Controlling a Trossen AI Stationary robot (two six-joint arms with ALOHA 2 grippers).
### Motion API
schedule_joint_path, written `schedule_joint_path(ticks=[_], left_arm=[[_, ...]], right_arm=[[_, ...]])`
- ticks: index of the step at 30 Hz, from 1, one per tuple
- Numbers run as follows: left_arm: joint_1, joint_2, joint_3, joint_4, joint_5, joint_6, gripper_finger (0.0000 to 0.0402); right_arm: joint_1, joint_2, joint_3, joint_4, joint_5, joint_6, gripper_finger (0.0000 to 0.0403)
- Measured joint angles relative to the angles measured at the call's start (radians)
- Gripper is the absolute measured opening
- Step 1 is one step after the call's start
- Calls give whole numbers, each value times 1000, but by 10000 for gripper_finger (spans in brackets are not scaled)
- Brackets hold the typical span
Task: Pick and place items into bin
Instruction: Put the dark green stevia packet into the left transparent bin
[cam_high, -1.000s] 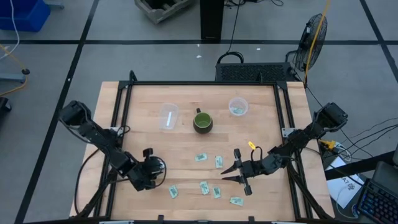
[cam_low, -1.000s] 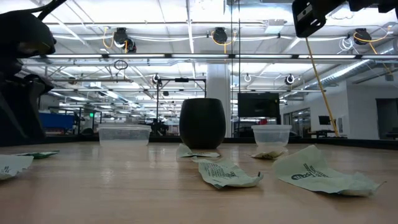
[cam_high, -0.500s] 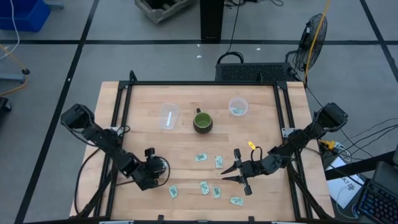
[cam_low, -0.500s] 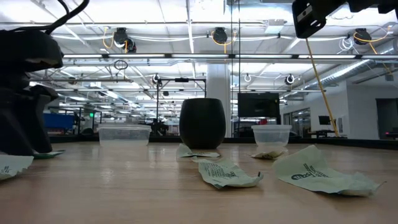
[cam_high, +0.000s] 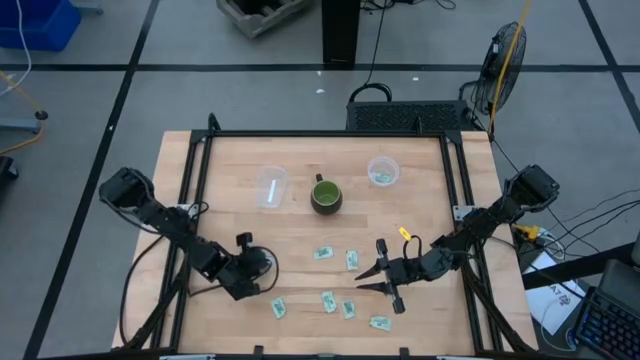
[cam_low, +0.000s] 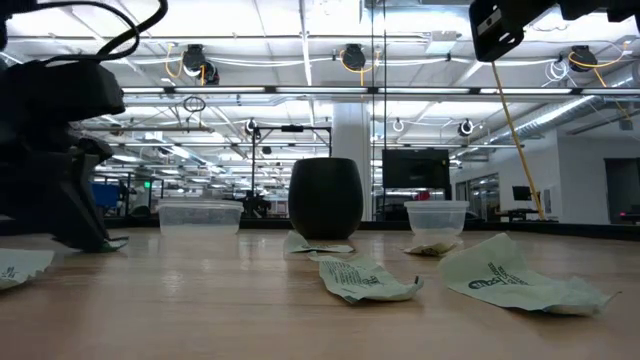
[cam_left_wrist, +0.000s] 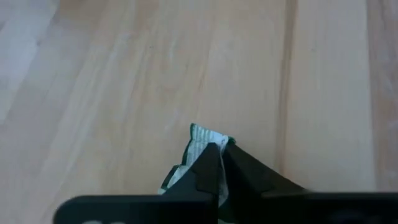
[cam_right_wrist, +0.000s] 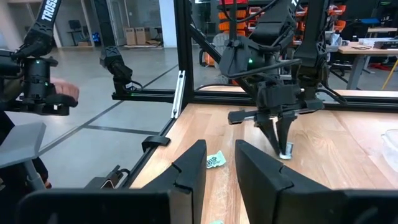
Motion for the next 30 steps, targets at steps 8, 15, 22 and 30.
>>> schedule_joint_path(ticks=[8,15,22,30], left_arm=[[51,-72,-1,45,15,137,14],[132,-204,0,11,-26,310,21],[290,-374,0,-71,-88,421,11],[546,-497,0,-104,-88,488,44]], right_arm=[[0,0,0,0,0,0,77],[0,0,0,0,0,0,77],[0,0,0,0,0,0,77],[0,0,0,-1,0,0,77]])
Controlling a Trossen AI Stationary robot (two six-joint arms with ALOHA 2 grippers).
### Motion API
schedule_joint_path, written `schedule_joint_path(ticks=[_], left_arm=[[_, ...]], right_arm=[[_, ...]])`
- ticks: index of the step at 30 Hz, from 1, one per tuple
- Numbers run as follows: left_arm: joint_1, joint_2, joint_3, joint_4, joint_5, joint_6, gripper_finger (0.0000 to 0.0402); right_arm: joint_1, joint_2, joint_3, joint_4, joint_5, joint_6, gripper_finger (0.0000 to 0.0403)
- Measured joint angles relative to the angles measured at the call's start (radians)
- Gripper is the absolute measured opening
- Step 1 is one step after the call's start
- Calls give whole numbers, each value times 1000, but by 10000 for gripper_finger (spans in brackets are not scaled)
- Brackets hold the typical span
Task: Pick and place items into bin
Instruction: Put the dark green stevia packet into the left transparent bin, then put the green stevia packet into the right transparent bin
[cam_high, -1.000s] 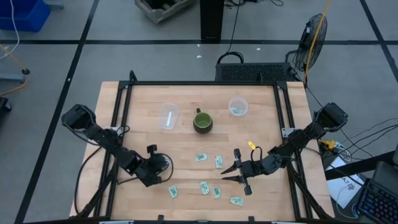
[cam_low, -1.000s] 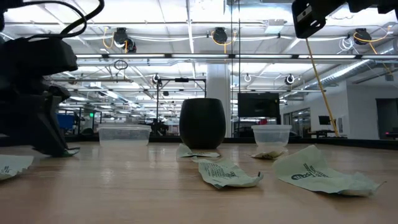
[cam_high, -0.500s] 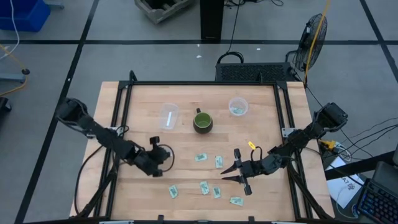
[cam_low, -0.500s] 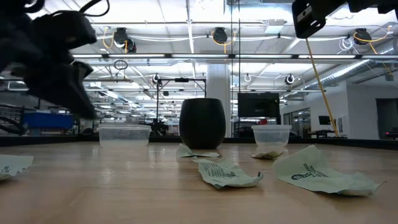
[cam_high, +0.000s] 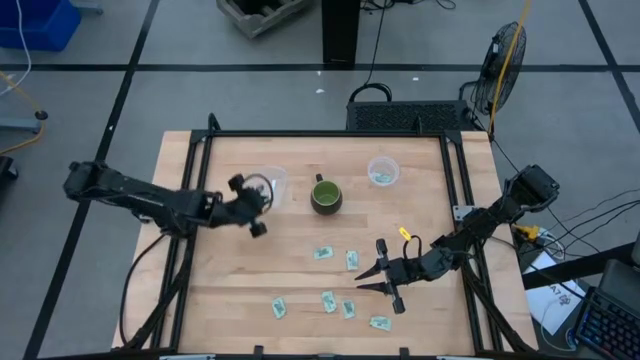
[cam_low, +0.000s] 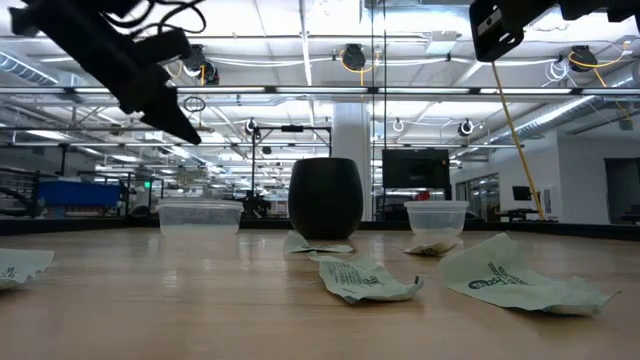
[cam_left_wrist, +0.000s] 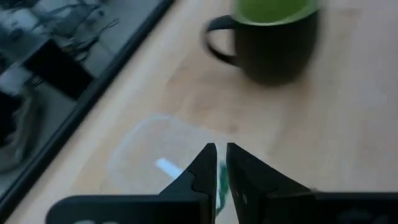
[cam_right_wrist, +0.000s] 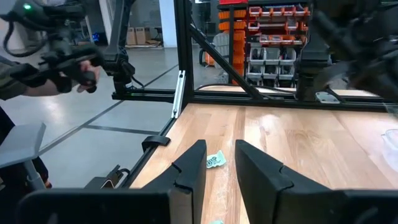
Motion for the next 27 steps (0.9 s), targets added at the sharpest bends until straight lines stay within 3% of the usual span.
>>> schedule_joint_path(ticks=[8,12,16,23,27], left_arm=[[218,12,0,6,119,-6,25],[232,4,0,50,177,-48,15],[198,1,1,191,320,-66,16],[80,9,1,415,501,-108,89],[-3,9,1,504,518,-130,150]], right_arm=[[0,0,0,-7,0,0,77],[0,0,0,-27,-4,0,77],[-1,0,0,-29,-4,10,80],[-7,0,0,-101,1,-55,103],[-3,13,80,-289,56,-93,111]])
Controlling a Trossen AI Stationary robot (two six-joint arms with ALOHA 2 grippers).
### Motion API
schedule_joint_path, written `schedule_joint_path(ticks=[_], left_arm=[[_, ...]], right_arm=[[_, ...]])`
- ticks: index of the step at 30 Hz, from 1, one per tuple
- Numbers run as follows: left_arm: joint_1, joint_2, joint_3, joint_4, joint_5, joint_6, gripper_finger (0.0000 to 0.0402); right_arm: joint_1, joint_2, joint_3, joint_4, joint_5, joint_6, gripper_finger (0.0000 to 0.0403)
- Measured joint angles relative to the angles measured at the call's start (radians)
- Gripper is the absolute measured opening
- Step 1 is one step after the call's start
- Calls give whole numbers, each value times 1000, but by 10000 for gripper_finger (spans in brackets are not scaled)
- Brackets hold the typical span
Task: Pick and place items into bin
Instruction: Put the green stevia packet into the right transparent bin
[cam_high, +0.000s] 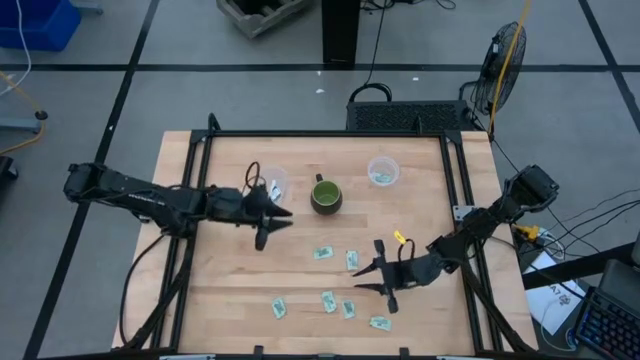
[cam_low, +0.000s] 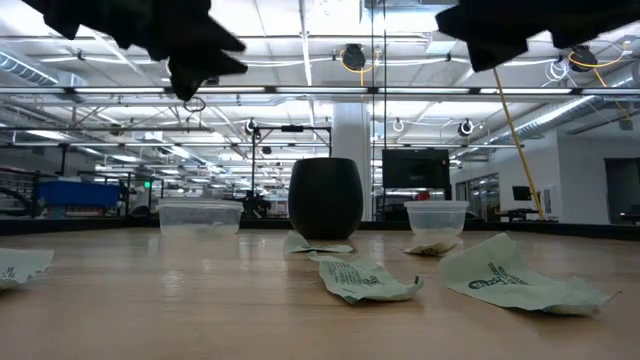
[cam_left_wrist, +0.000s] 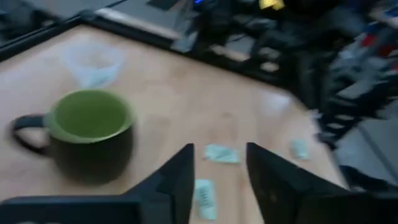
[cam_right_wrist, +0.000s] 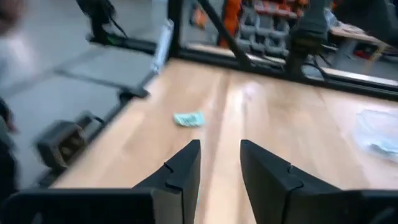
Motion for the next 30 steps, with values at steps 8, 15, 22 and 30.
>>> schedule_joint_path(ticks=[8,15,22,30], left_arm=[[-143,0,0,82,-81,14,232],[-237,0,0,115,-159,66,254],[-251,0,0,107,-196,70,255],[-251,0,0,104,-196,71,255]], right_arm=[[-3,93,183,-405,25,-15,111],[-21,192,187,-538,21,114,124],[-34,268,187,-539,46,94,142],[-49,302,187,-544,117,48,139]])
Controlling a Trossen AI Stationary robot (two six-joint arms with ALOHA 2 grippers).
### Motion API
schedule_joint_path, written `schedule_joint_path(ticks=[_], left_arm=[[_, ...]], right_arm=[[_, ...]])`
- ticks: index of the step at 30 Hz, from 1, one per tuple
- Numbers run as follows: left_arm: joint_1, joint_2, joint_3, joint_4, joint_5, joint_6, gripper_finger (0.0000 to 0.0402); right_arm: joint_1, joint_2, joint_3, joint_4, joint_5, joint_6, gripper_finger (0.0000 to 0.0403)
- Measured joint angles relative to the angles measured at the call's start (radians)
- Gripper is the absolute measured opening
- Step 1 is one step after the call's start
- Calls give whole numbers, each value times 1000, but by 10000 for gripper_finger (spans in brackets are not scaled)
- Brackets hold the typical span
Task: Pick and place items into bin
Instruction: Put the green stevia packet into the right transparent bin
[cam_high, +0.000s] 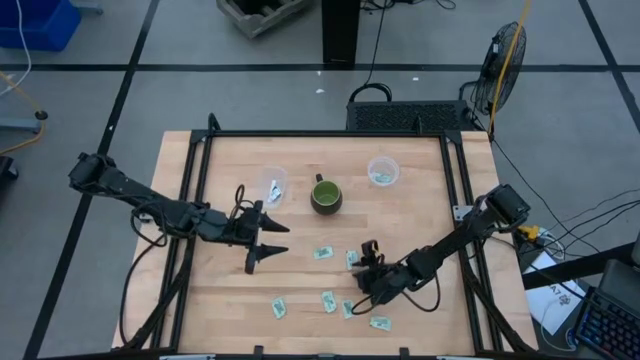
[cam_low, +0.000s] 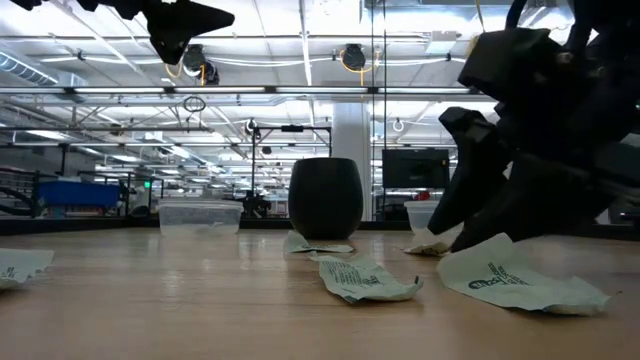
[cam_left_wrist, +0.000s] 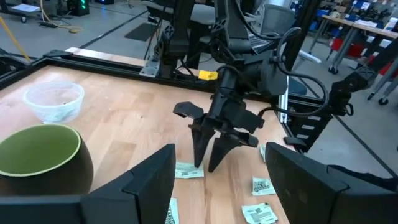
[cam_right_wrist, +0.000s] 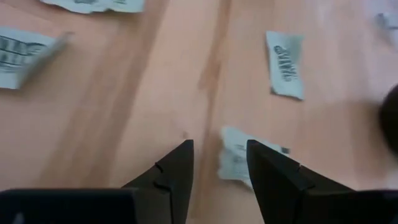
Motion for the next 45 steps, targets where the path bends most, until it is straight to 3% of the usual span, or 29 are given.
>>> schedule_joint_path(ticks=[16,34,39,45], left_arm=[[0,0,0,-3,-6,0,255],[0,0,0,-7,-6,-5,255],[0,0,0,-17,-6,-6,255],[0,0,0,-24,-6,-6,255]], right_arm=[[-8,1,0,-69,32,21,128],[-80,3,0,-73,58,65,6],[-94,3,0,-71,67,83,3],[-90,-34,-1,-109,200,72,1]])
